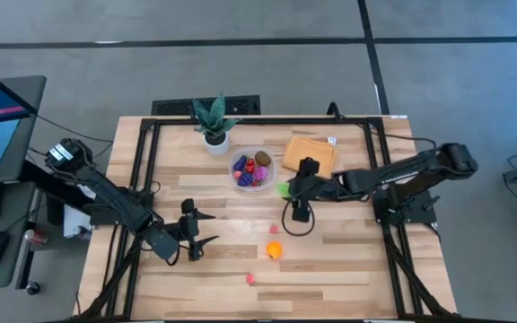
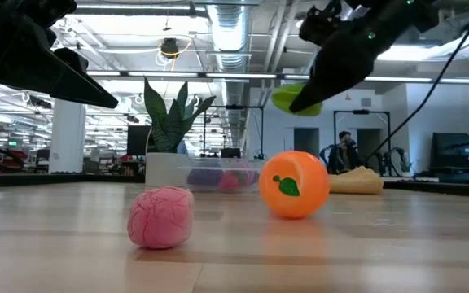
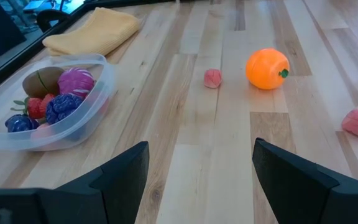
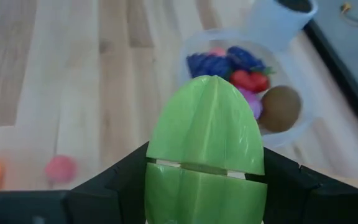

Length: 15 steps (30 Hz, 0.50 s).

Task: Pick and placing Produce into tupperware
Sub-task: Put the green starfruit into the transparent bin

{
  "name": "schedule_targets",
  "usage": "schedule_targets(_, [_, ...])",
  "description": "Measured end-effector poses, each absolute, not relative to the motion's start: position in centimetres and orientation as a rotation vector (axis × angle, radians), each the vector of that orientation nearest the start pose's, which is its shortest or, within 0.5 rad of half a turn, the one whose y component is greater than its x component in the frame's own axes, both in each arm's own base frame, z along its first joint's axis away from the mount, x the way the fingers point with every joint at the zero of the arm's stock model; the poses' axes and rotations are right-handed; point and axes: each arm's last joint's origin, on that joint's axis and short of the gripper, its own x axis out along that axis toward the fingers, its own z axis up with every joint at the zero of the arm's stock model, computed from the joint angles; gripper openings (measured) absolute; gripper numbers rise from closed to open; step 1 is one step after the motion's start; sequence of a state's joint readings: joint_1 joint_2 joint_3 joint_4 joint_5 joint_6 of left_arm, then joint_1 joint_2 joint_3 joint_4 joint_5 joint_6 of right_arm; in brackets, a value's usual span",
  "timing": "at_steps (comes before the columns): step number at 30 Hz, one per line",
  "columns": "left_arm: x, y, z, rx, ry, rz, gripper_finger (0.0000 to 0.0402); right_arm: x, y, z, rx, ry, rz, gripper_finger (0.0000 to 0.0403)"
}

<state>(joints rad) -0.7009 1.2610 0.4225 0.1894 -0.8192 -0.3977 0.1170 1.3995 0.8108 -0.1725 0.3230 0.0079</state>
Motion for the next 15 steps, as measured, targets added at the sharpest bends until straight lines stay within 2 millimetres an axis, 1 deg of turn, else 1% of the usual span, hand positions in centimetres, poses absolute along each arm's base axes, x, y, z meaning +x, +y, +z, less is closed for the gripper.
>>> schedule_targets(4, [18.0, -12.4, 16.0, 0.057, 0.435, 0.203, 0.0277, 28.1, 1.2, 21.8, -0.174, 0.714, -0.223, 0.0255])
schedule_targets(10, [18.0, -12.4, 16.0, 0.057, 0.435, 0.203, 0.0277, 28.4, -0.3, 22.0, -0.214, 0.684, -0.251, 0.0255])
schedule_targets(15, [18.0, -12.4, 16.0, 0.057, 0.435, 0.203, 0.0277, 28.8, -2.2, 22.3, -0.246, 0.64, -0.296, 0.0255])
